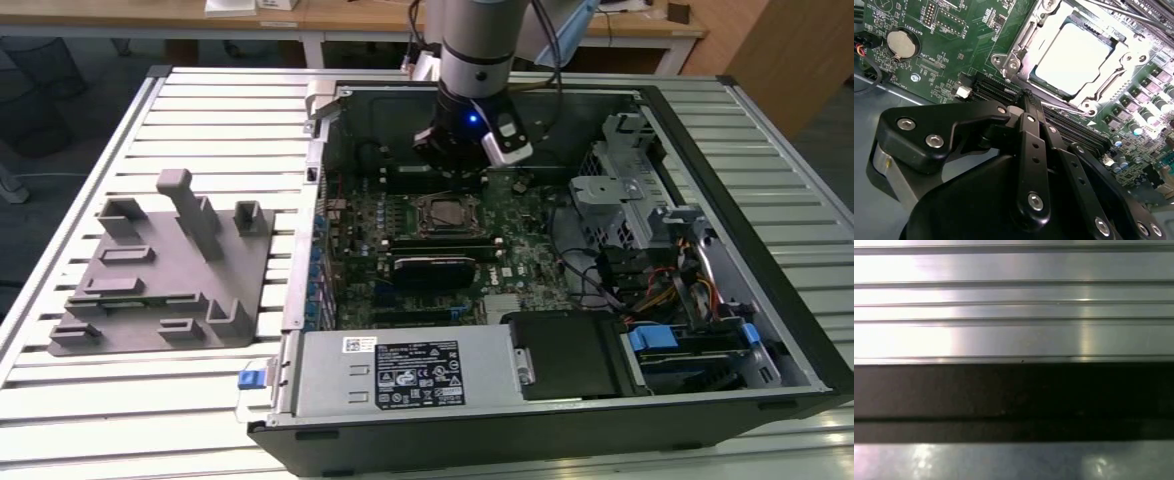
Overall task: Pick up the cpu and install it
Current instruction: 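Install the first cpu locking lever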
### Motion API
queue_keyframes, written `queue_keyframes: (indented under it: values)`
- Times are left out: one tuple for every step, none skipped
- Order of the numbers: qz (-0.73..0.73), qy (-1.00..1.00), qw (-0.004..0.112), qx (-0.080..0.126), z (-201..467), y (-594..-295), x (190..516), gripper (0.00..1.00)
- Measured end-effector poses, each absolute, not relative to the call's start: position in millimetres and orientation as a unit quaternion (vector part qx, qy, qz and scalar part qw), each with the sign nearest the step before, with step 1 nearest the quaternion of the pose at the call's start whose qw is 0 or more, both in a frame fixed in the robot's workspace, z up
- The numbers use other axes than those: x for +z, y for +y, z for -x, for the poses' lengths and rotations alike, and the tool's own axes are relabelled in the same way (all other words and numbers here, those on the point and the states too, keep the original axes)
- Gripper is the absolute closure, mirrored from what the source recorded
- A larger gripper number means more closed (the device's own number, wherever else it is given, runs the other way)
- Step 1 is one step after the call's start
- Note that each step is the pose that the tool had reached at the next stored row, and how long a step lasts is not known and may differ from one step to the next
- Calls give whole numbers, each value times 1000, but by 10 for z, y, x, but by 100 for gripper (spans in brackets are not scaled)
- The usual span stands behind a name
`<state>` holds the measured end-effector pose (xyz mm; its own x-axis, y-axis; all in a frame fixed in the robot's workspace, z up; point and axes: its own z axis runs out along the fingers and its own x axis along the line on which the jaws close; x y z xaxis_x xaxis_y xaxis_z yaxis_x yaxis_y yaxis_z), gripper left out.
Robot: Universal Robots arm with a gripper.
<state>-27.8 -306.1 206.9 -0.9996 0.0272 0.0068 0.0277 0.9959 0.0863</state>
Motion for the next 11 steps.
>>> queue_keyframes:
  values:
    - [14,-999,3,-43,273,-3061,2067,89]
    - [14,-999,3,-43,270,-3061,2063,89]
    - [14,-999,3,-43,268,-3061,2060,89]
    - [14,-999,3,-43,267,-3061,2056,89]
    - [14,-999,3,-43,265,-3061,2052,89]
    - [14,-999,3,-43,264,-3061,2048,89]
    - [14,-999,3,-43,264,-3062,2045,89]
    - [14,-999,3,-43,264,-3063,2043,89]
    - [14,-999,3,-43,263,-3063,2040,89]
    - [14,-999,3,-43,262,-3063,2037,89]
    - [14,-999,3,-42,261,-3064,2034,89]
